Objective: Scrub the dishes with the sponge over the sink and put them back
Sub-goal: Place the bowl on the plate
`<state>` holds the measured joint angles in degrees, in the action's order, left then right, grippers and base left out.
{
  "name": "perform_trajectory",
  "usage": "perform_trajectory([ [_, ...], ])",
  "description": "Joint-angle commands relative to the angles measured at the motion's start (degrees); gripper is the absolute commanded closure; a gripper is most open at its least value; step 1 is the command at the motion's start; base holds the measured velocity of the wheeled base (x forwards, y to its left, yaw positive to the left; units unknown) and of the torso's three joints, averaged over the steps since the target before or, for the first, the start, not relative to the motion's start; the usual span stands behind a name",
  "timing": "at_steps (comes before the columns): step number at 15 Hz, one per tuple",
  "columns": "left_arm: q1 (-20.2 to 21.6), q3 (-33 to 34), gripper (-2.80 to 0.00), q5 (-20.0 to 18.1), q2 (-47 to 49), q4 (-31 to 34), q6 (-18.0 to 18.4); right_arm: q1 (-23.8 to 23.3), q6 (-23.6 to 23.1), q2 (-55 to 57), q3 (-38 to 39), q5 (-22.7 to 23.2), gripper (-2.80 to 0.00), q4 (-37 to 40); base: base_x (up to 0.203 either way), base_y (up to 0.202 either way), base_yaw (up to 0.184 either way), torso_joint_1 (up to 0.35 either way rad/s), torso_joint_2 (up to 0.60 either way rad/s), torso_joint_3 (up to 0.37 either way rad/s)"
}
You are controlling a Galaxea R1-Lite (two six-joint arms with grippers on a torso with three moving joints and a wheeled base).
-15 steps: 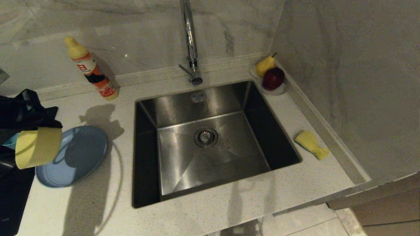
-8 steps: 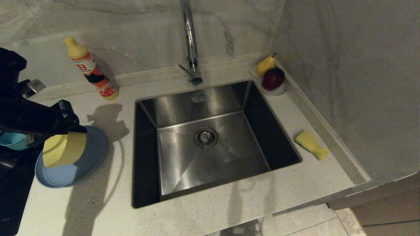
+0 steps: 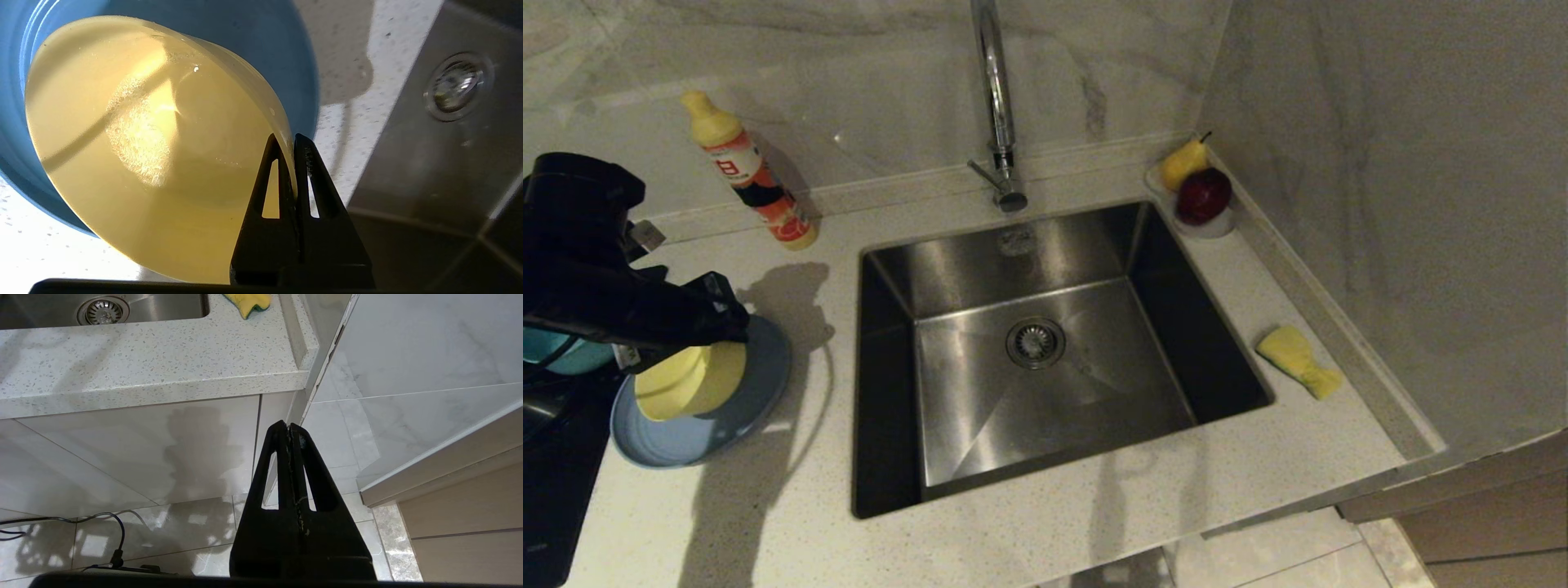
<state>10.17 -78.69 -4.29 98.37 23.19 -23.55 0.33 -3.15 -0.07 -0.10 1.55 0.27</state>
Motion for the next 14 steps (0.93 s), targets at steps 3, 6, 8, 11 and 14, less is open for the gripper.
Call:
perform_trajectory([
  [3, 0.03, 2.24, 0.00, 3.42, 0.50, -0.01, 1.82, 0.02, -0.07, -0.10, 0.01, 0.03, 0.00, 0.00, 0.000, 0.000, 0.000, 0.000, 0.00, 0.000],
  [6, 0.03, 1.96, 0.00, 6.04, 1.04, -0.26, 3.06, 0.02, -0.02, -0.04, 0.01, 0.03, 0.00, 0.00, 0.000, 0.000, 0.000, 0.000, 0.00, 0.000],
  [8, 0.03, 1.98, 0.00, 6.98, 1.83, -1.00, 3.77, 0.02, -0.02, -0.07, 0.01, 0.03, 0.00, 0.00, 0.000, 0.000, 0.000, 0.000, 0.00, 0.000],
  [11, 0.03, 2.97, 0.00, 7.37, 3.06, -3.72, 3.60, 0.02, -0.02, -0.01, 0.01, 0.03, 0.00, 0.00, 0.000, 0.000, 0.000, 0.000, 0.00, 0.000],
  [14, 0.03, 3.51, 0.00, 7.37, 3.70, -4.21, 3.53, 0.02, -0.02, -0.10, 0.01, 0.03, 0.00, 0.00, 0.000, 0.000, 0.000, 0.000, 0.00, 0.000],
])
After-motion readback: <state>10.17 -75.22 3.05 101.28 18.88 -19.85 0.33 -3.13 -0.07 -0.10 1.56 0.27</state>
